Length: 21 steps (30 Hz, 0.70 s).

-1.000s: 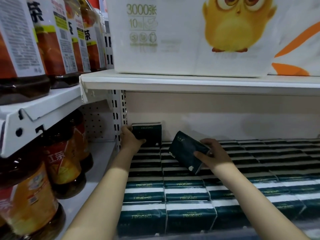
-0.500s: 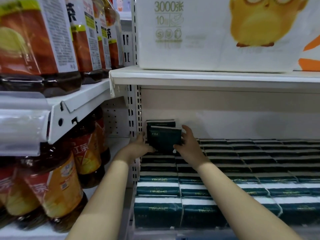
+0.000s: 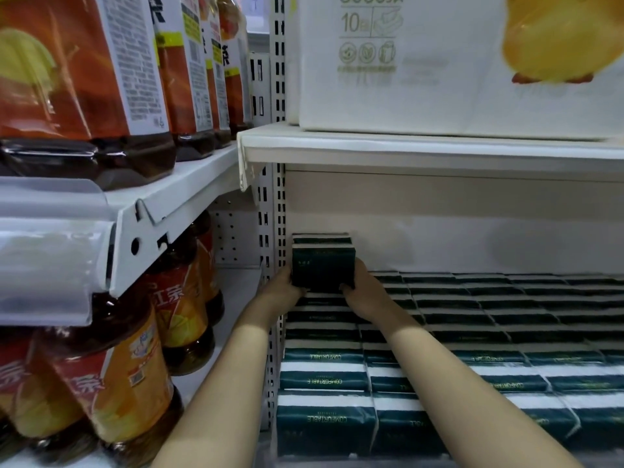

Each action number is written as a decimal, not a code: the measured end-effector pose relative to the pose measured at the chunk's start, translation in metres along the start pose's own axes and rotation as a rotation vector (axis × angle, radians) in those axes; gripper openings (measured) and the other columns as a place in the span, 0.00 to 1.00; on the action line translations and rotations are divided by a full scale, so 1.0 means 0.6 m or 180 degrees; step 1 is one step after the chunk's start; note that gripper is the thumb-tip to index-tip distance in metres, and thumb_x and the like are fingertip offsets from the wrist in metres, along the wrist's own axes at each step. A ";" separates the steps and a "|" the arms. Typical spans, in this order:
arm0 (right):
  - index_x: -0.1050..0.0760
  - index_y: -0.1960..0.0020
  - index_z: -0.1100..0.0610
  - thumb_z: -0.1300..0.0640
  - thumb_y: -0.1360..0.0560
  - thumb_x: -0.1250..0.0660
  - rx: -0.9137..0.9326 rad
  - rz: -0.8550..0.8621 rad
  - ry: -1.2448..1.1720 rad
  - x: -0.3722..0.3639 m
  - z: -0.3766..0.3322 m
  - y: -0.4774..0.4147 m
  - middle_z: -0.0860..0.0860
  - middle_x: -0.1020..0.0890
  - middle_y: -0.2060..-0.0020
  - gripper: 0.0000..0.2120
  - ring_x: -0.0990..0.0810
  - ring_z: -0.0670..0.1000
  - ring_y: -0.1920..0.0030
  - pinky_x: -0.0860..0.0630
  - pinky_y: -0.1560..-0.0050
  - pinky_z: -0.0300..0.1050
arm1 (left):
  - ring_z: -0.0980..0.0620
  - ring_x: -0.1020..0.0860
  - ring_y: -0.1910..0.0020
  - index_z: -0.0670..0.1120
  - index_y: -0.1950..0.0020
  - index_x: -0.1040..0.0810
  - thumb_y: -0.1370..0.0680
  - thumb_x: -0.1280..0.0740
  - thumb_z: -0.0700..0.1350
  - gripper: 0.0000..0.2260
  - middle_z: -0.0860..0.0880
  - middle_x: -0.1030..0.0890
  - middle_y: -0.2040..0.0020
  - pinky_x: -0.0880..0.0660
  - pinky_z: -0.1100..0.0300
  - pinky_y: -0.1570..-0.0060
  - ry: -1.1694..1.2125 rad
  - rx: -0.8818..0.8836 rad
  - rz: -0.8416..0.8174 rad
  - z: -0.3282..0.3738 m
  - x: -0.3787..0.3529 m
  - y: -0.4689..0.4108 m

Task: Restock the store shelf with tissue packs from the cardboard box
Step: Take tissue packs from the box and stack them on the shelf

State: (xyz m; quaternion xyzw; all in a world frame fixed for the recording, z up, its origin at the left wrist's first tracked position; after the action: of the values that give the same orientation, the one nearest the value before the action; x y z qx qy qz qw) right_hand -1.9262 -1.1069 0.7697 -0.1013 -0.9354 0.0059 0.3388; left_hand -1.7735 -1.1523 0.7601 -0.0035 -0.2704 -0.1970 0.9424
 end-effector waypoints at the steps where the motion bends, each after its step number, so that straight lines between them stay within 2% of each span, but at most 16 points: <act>1: 0.49 0.22 0.51 0.60 0.18 0.42 -0.0015 -0.0017 0.0042 -0.001 0.000 -0.001 0.55 0.28 0.31 0.28 0.29 0.55 0.33 0.34 0.41 0.39 | 0.49 0.32 0.32 0.49 0.23 0.42 0.20 0.36 0.40 0.27 0.47 0.31 0.28 0.36 0.65 0.42 0.0024 -0.0021 0.0005 0.003 0.000 0.001; 7: 0.49 0.22 0.51 0.56 0.18 0.43 -0.0165 -0.0023 0.0345 -0.007 0.009 -0.006 0.58 0.30 0.31 0.26 0.34 0.58 0.30 0.34 0.32 0.49 | 0.48 0.31 0.32 0.48 0.23 0.41 0.19 0.38 0.40 0.25 0.46 0.31 0.28 0.35 0.62 0.37 0.0155 -0.0043 0.0007 0.004 -0.001 0.003; 10: 0.46 0.24 0.52 0.53 0.17 0.44 -0.0170 0.0164 0.1043 0.000 0.007 -0.004 0.57 0.27 0.33 0.23 0.35 0.59 0.31 0.37 0.33 0.51 | 0.48 0.32 0.31 0.49 0.22 0.43 0.18 0.39 0.41 0.25 0.47 0.31 0.28 0.35 0.62 0.38 0.0159 -0.0034 0.0055 0.004 0.001 0.007; 12: 0.43 0.25 0.52 0.52 0.17 0.45 -0.0194 0.0239 0.1226 0.003 0.007 -0.002 0.57 0.27 0.34 0.22 0.34 0.59 0.31 0.38 0.34 0.51 | 0.47 0.32 0.30 0.49 0.22 0.44 0.18 0.40 0.41 0.26 0.46 0.32 0.27 0.35 0.62 0.36 0.0175 -0.0037 0.0069 0.006 0.000 0.008; 16: 0.42 0.25 0.52 0.50 0.17 0.44 -0.0262 0.0192 0.1291 0.004 0.006 -0.005 0.57 0.26 0.34 0.22 0.32 0.59 0.32 0.35 0.35 0.52 | 0.47 0.33 0.29 0.49 0.21 0.45 0.17 0.40 0.41 0.26 0.46 0.33 0.26 0.36 0.60 0.35 0.0157 -0.0013 0.0087 0.005 0.001 0.008; 21: 0.43 0.25 0.53 0.52 0.19 0.41 -0.0312 0.0108 0.0981 0.003 0.004 0.001 0.57 0.25 0.34 0.24 0.29 0.59 0.34 0.31 0.35 0.53 | 0.47 0.32 0.32 0.49 0.22 0.45 0.18 0.39 0.40 0.26 0.46 0.31 0.28 0.35 0.62 0.39 0.0152 -0.0028 0.0051 0.014 -0.003 0.014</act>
State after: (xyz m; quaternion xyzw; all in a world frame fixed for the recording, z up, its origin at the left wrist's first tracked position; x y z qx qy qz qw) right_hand -1.9291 -1.1060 0.7687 -0.1332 -0.8696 -0.0496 0.4729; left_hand -1.7762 -1.1428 0.7672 -0.0050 -0.2470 -0.1907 0.9500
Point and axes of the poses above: each hand's wrist, its own y-axis away from the middle knuckle, its own x-axis out of the back of the hand, z = x × y, the point moved 9 cm from there along -y, towards the middle knuckle
